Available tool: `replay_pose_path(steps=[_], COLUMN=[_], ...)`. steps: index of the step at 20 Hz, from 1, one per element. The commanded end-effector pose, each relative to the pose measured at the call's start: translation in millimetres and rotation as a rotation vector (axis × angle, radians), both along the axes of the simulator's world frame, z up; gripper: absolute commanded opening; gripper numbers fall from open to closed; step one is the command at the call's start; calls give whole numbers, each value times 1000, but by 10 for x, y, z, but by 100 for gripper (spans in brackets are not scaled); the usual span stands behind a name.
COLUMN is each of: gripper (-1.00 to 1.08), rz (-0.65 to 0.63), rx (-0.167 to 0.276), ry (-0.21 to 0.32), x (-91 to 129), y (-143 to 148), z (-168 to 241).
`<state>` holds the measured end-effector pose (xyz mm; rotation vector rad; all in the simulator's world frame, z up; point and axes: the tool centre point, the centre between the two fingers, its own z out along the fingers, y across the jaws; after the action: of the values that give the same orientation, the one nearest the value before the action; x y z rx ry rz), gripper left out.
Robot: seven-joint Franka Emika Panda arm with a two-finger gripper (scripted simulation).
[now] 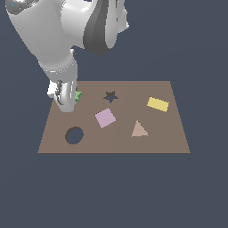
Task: Insert a designated object into the corresponding slot on a board.
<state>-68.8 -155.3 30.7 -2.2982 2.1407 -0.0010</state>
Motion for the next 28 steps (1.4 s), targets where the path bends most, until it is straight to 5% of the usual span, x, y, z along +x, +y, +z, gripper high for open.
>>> replay_pose_path(steps=[1,13,28], gripper=[-100,-100,-100], rz=[0,61,547], rx=[0,0,-2], ry=[1,1,-1], x=[-4,37,13], y=[0,135,1249], z=[-8,34,92])
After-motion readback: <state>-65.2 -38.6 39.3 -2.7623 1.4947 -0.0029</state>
